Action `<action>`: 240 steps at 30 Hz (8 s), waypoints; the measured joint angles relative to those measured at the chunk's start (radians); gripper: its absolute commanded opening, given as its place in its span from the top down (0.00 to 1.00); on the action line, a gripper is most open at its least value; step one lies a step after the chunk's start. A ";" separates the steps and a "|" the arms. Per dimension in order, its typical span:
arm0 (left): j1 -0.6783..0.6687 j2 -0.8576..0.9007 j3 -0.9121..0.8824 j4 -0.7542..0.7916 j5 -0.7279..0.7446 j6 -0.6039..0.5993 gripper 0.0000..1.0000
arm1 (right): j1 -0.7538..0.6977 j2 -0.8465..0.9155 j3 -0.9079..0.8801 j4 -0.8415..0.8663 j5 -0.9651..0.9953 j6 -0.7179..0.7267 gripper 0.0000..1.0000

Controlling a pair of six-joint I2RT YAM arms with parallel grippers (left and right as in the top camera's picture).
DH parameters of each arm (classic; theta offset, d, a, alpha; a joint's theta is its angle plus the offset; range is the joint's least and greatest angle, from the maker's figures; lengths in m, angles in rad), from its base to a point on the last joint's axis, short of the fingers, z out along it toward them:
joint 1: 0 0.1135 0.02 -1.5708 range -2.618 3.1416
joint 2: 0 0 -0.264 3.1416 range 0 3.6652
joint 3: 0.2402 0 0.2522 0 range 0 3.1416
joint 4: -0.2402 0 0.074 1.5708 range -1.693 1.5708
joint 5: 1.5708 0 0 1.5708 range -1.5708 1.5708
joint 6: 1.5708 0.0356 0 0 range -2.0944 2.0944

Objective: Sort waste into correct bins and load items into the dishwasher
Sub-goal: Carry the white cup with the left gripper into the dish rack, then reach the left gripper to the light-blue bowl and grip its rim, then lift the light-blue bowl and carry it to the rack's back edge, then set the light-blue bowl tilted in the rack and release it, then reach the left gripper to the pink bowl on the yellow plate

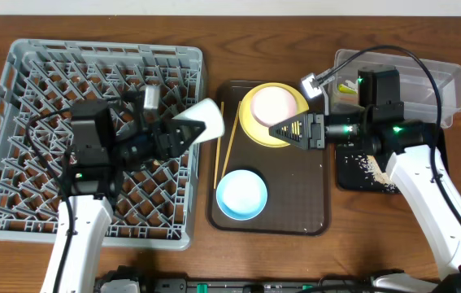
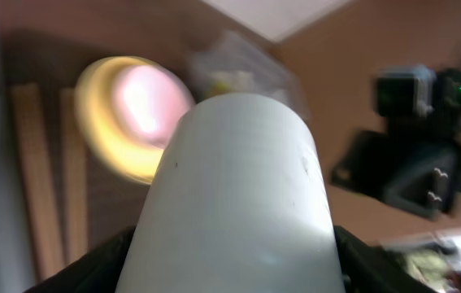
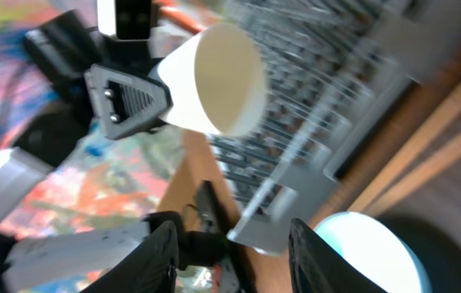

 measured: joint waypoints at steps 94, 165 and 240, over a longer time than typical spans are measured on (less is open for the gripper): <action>-0.803 0.367 0.278 -0.515 -0.826 0.098 0.06 | -0.154 -0.148 0.002 -0.569 1.089 0.018 0.01; 0.051 0.414 0.504 -0.323 -0.163 0.323 0.94 | -0.154 -0.149 0.002 -0.573 1.090 0.018 0.01; 0.068 0.346 0.498 -0.504 -0.385 0.178 0.12 | -0.154 -0.151 0.002 -0.582 1.090 0.017 0.01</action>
